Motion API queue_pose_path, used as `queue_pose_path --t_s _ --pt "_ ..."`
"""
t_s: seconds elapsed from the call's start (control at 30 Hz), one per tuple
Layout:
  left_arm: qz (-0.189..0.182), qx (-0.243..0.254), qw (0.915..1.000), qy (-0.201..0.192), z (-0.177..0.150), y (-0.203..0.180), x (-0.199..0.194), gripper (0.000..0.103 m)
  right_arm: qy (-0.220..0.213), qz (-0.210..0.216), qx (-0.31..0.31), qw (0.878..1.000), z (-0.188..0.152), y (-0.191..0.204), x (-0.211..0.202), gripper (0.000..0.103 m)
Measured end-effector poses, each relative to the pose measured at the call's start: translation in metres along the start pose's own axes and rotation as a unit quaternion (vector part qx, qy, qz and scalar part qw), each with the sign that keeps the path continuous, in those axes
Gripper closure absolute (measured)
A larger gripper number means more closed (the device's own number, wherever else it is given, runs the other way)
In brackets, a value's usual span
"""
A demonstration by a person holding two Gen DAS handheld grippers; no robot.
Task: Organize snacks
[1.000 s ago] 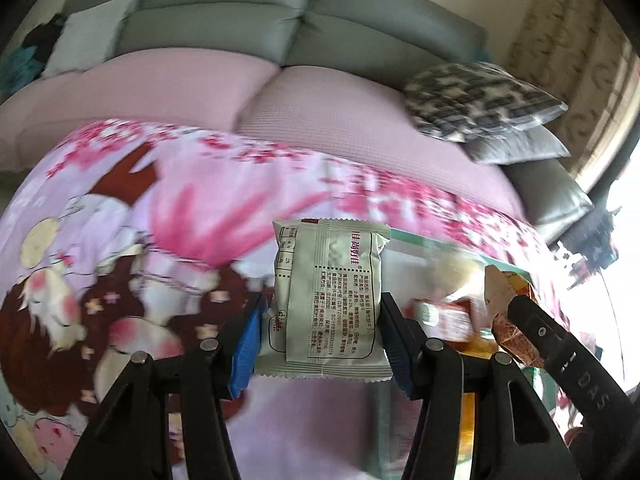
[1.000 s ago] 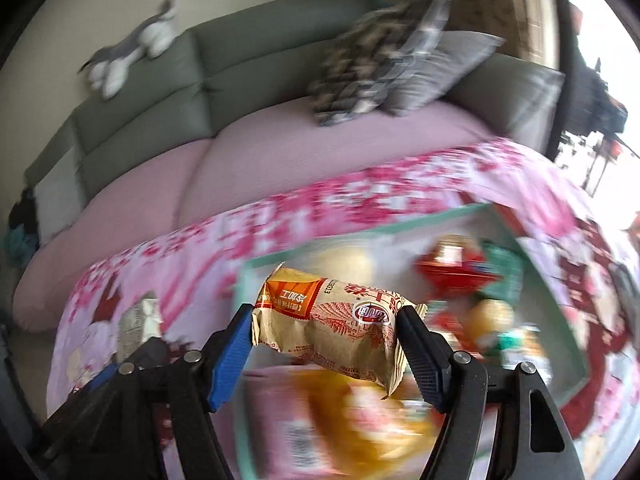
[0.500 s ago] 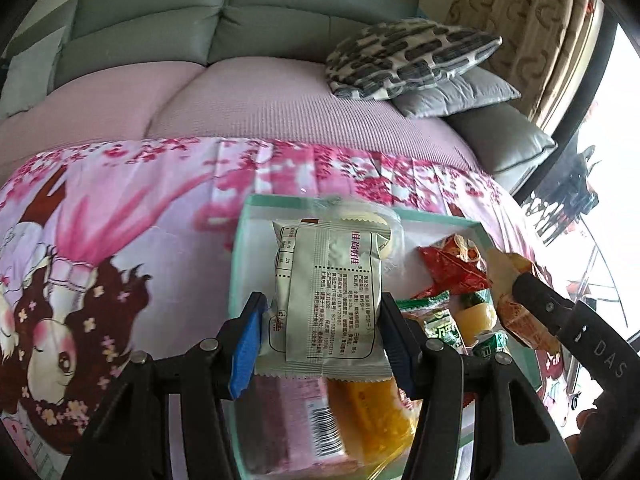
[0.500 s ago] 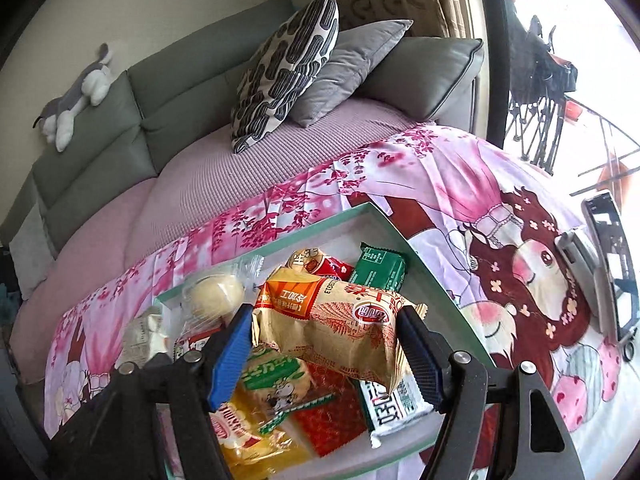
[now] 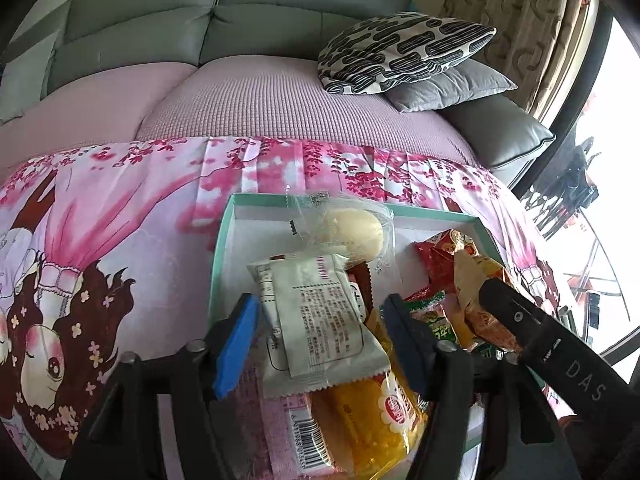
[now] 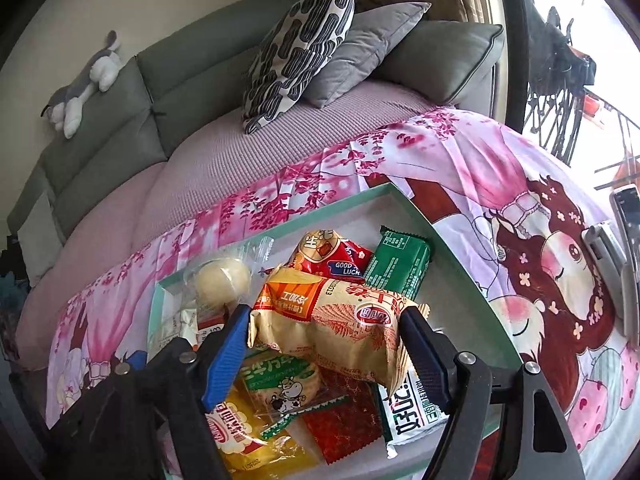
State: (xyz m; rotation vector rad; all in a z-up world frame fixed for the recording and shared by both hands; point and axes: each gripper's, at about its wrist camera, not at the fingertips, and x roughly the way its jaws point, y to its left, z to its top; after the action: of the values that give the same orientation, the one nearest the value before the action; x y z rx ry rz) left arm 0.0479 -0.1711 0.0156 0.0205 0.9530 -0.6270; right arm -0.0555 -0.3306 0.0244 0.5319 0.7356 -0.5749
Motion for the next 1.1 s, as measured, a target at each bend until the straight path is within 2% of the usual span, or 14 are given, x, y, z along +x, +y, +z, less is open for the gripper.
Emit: queue_pose_path --t_s 0.3,0.5,0.6,0.63,0.7,0.73,0.83,1.1 --pt "0.022 -0.009 0.9997 -0.004 -0.002 0.014 -0.019 0.03 0.006 0.009 -0.016 1.0 -0.007 0.007 -0.008 0.022" --pt "0.069 -0.032 0.9971 0.008 -0.012 0.039 -0.035 0.029 0.016 0.008 -0.026 1.0 -0.02 0.009 -0.016 0.021" --pt "0.093 -0.044 0.9946 0.013 -0.018 0.051 -0.042 0.01 0.02 0.007 -0.043 0.999 -0.029 0.015 -0.024 0.021" --pt "0.103 -0.046 0.9935 0.013 -0.021 0.054 -0.046 0.01 0.019 0.008 -0.049 0.999 -0.031 0.018 -0.027 0.021" --pt "0.118 -0.048 0.9917 0.018 -0.028 0.061 -0.052 0.01 0.016 0.009 -0.06 0.998 -0.038 0.023 -0.034 0.014" --pt "0.123 -0.05 0.9909 0.019 -0.031 0.064 -0.055 0.008 0.014 0.01 -0.065 0.998 -0.041 0.026 -0.037 0.0" --pt "0.141 -0.047 0.9886 0.021 -0.045 0.071 -0.065 0.003 0.009 0.014 -0.075 0.997 -0.054 0.032 -0.048 0.0" --pt "0.175 -0.036 0.9831 0.038 -0.078 0.085 -0.084 0.003 0.021 0.012 -0.092 0.995 -0.087 0.036 -0.061 0.0"
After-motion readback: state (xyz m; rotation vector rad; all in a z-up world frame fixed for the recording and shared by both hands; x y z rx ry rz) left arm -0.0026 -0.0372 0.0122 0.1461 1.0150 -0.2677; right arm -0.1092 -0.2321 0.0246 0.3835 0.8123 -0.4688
